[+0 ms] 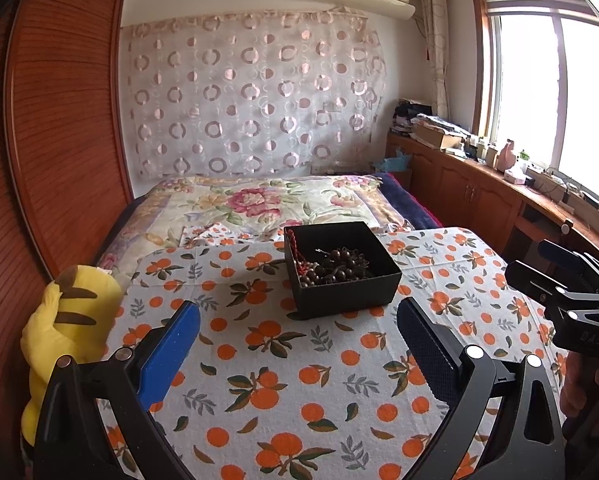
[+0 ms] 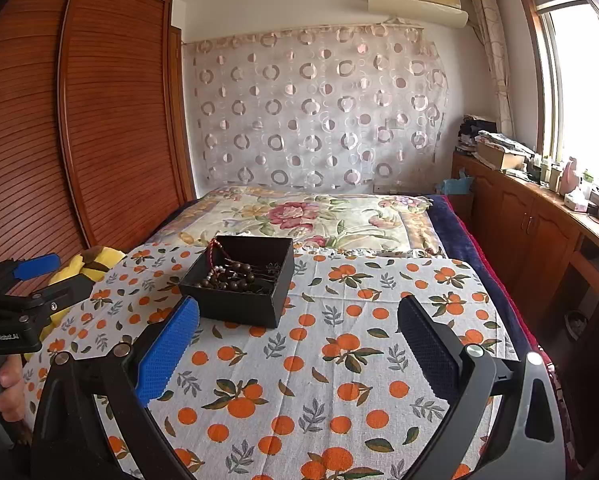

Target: Organize jewelry

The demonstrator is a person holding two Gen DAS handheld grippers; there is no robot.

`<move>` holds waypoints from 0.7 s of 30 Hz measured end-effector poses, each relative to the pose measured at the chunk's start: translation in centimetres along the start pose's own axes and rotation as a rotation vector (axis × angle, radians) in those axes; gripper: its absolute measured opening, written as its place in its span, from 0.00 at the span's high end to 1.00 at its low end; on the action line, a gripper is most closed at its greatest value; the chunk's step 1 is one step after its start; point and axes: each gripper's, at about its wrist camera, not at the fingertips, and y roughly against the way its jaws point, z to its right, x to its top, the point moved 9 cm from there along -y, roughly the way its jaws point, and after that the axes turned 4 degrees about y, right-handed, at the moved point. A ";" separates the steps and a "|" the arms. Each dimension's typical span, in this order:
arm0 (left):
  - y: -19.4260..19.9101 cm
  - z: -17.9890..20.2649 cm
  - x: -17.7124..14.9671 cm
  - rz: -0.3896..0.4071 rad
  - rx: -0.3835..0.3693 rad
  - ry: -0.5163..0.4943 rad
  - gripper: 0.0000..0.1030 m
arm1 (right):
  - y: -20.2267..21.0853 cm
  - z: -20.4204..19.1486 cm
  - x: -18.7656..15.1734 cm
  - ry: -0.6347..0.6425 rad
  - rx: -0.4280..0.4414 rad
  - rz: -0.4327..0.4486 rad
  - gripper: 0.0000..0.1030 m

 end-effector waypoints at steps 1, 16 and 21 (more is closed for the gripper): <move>0.1 0.0 0.1 0.001 -0.001 0.001 0.08 | 0.0 0.2 0.1 -0.001 -0.001 0.000 0.03; 0.2 0.0 0.2 0.005 -0.002 0.000 0.08 | 0.1 0.2 0.1 -0.003 -0.001 0.002 0.03; 0.4 0.3 0.5 0.009 -0.004 0.000 0.08 | 0.1 0.3 0.2 -0.004 0.000 0.003 0.03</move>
